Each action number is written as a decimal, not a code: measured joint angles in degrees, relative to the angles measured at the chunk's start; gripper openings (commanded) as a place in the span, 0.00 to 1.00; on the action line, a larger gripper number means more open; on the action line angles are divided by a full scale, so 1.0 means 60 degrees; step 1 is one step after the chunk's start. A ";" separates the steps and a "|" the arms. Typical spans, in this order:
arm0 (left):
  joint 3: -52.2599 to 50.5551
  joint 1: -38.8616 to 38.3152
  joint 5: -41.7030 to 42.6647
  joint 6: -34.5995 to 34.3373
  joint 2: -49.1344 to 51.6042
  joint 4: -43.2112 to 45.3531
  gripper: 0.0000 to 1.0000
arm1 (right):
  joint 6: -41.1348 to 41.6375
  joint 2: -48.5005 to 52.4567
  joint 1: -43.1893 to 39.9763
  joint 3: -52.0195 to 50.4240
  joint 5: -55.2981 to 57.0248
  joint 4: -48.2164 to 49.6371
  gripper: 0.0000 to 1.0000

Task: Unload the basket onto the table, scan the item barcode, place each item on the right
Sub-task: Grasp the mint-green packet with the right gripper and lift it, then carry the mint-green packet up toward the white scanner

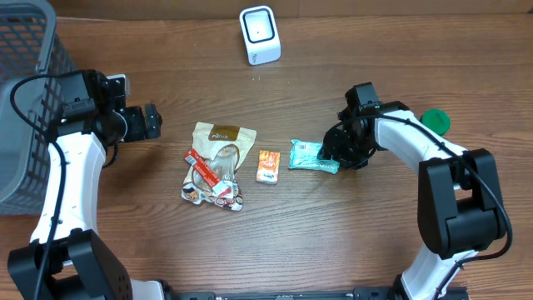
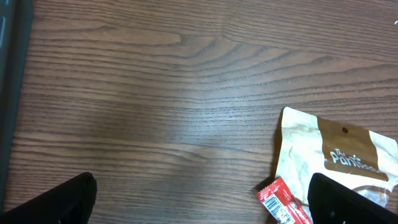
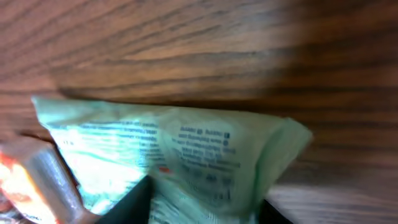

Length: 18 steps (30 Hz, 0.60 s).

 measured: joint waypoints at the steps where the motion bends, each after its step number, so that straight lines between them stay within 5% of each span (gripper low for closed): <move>1: 0.0000 0.0000 -0.0004 0.0000 0.0000 0.0000 1.00 | -0.0018 -0.0004 0.0004 0.0000 -0.0044 0.0026 0.18; 5: 0.0000 0.0000 0.0000 0.0000 0.0000 0.0000 1.00 | 0.0004 -0.0069 -0.0025 0.0000 -0.0106 0.0026 0.04; 18: 0.0000 0.0000 0.0000 0.0000 0.0000 0.0000 1.00 | -0.0834 -0.2011 -0.0259 0.0004 0.0375 -0.0215 0.04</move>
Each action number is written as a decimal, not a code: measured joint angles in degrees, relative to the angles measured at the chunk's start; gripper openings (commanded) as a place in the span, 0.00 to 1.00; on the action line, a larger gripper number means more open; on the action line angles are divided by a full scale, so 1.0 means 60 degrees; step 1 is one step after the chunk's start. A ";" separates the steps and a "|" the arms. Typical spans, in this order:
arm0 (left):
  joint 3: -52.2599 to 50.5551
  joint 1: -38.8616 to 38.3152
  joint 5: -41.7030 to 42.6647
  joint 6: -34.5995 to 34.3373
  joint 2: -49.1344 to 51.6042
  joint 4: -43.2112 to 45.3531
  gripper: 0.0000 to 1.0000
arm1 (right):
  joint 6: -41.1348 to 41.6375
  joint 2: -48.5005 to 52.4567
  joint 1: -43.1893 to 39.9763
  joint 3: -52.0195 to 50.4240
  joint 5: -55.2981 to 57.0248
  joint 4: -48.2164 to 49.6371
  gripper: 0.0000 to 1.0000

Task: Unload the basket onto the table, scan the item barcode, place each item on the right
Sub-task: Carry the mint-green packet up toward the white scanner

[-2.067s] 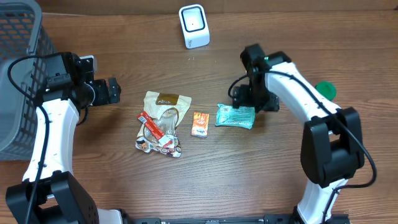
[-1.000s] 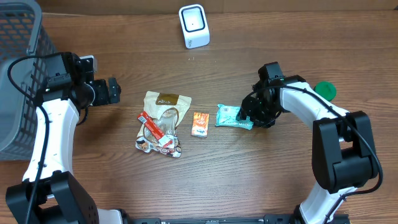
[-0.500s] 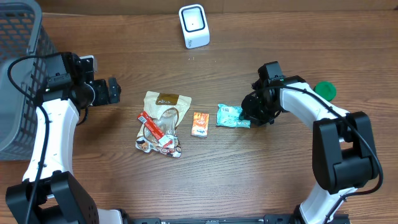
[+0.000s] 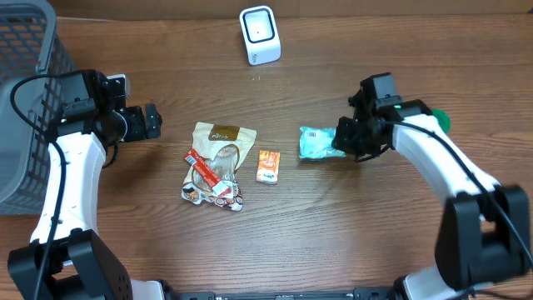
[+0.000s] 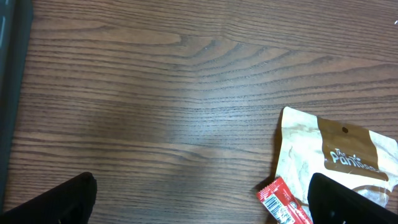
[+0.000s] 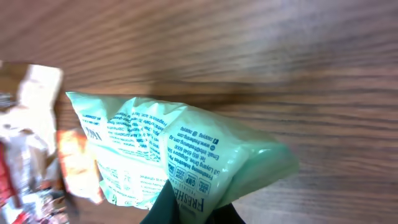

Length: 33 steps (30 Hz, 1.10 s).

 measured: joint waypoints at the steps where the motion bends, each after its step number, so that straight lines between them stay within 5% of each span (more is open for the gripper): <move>1: 0.0000 0.0000 0.0000 0.0000 0.0000 0.0000 1.00 | -0.0040 -0.0204 0.0000 0.0000 -0.0004 -0.0069 0.04; 33: 0.0000 0.0000 -0.0004 0.0000 0.0000 0.0000 1.00 | -0.0616 -0.0342 0.0710 0.0892 -0.2160 0.0816 0.04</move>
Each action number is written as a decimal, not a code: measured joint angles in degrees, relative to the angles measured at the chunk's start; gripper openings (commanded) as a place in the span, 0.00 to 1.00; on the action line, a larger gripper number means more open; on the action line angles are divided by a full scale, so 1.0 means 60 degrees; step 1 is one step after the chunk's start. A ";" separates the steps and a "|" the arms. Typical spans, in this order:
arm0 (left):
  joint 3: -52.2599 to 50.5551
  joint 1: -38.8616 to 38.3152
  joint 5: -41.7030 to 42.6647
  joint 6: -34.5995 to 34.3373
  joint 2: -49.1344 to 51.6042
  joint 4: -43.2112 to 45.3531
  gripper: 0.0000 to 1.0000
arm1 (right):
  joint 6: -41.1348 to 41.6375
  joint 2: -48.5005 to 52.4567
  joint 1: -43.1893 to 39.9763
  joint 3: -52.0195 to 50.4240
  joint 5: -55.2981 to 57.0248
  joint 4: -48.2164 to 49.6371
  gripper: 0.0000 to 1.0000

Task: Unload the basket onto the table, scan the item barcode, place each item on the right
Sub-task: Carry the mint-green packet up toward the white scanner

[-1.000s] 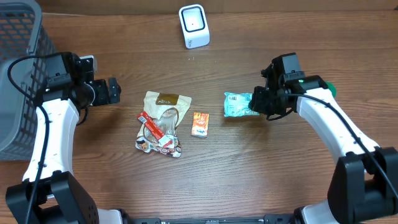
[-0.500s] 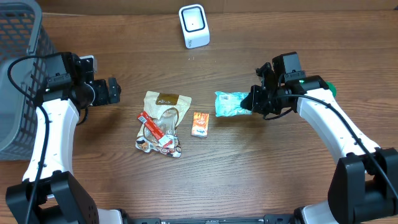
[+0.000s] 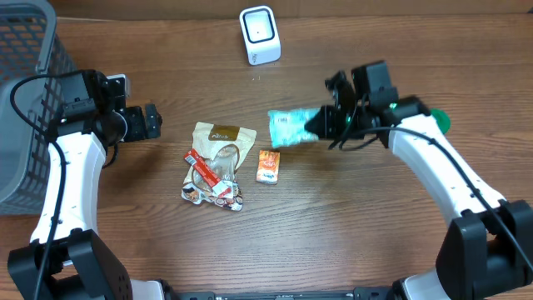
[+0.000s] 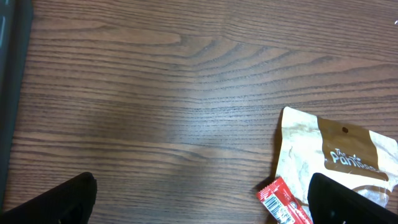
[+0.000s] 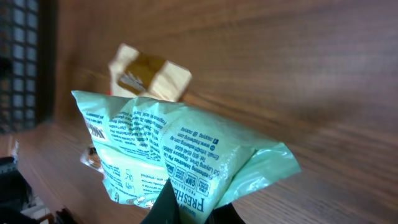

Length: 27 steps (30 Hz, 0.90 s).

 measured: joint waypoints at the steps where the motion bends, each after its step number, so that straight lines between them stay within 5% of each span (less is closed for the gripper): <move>1: 0.0000 0.0000 0.0000 0.0000 0.0000 0.0000 1.00 | 0.0007 0.0000 0.0000 0.0386 0.0025 -0.0146 0.04; 8: 0.0000 0.0000 0.0004 0.0000 0.0000 -0.0004 1.00 | 0.0036 0.0004 0.0444 0.3501 0.1676 -0.0659 0.04; 13: 0.0000 0.0000 0.0004 0.0000 0.0000 -0.0004 1.00 | -0.0554 0.0000 0.1432 0.4149 0.4211 0.1147 0.04; 27: 0.0000 0.0000 0.0000 0.0000 0.0000 -0.0004 0.99 | -0.6349 0.1388 0.3264 0.4204 0.9366 0.6131 0.04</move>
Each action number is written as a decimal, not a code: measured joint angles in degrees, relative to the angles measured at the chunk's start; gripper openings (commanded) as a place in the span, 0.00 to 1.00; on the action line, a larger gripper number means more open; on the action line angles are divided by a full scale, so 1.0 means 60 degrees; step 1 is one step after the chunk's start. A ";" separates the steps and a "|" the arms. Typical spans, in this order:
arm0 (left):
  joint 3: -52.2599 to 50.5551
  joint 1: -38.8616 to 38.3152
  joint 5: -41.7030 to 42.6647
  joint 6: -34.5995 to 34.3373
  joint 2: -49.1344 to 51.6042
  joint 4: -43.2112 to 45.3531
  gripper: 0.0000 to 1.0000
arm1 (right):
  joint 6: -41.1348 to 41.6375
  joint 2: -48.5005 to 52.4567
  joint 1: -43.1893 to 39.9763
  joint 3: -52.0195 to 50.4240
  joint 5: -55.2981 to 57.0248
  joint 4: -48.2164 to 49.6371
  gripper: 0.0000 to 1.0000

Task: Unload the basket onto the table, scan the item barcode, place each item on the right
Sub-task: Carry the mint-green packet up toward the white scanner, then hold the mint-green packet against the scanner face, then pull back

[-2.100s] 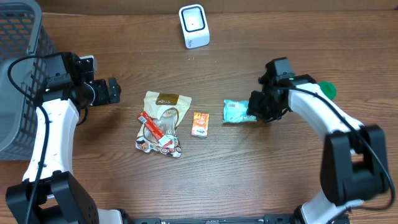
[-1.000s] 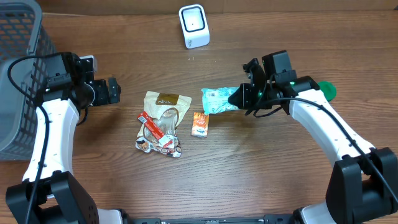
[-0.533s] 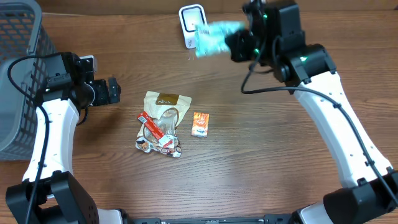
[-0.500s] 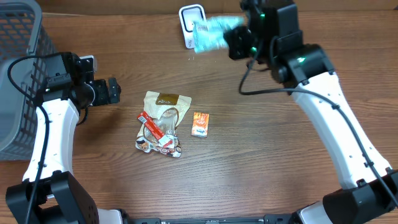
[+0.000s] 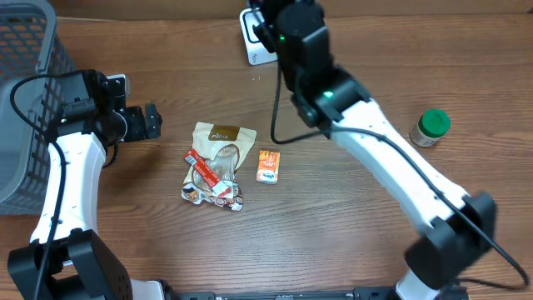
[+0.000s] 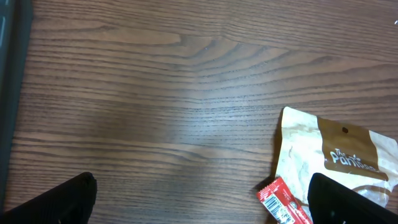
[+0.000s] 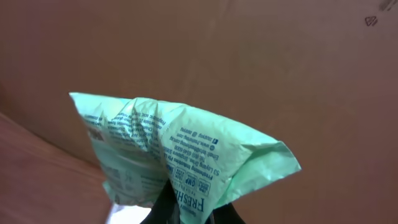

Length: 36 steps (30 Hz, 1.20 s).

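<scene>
The green snack packet (image 7: pixel 163 151) hangs in the right wrist view, pinched at its lower edge by my right gripper (image 7: pixel 188 210), which is shut on it. Behind it is a brown wall, with a white patch of the scanner (image 7: pixel 118 210) below left. In the overhead view my right gripper (image 5: pixel 273 20) is raised at the back of the table, right over the white barcode scanner (image 5: pixel 251 43), and covers most of it; the packet is hidden there. My left gripper (image 5: pixel 151 122) stands open at the left, with nothing between its fingers (image 6: pixel 62 202).
A brown-and-white pouch (image 5: pixel 219 140) lies mid-table with a red packet (image 5: pixel 208 172) on it and a small orange packet (image 5: pixel 267 167) beside it. A green-lidded bottle (image 5: pixel 431 126) stands at the right. A grey basket (image 5: pixel 23 92) fills the left edge.
My right gripper has moved with the green packet from above the table's middle to the back, over the scanner. The green-lidded bottle now shows fully. The left arm has not moved.
My right gripper was down on the green packet lying right of the orange packet. Then it held the packet just off the wood, then higher and further left, and now holds it at the scanner. The left gripper stayed open and still throughout.
</scene>
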 measured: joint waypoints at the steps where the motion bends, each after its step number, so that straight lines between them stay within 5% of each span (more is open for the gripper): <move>1: 0.0000 0.0000 0.0004 0.0000 0.0000 0.0004 0.99 | -0.0470 0.0357 -0.0011 0.0000 0.0259 0.0189 0.04; 21: 0.0000 0.0000 0.0004 0.0000 0.0000 0.0000 1.00 | -0.4583 0.5013 -0.0208 -0.0004 0.1759 0.6291 0.04; 36: 0.0000 0.0000 0.0004 0.0000 0.0000 0.0004 1.00 | -0.5249 0.6058 -0.0780 0.0000 0.1322 0.7165 0.04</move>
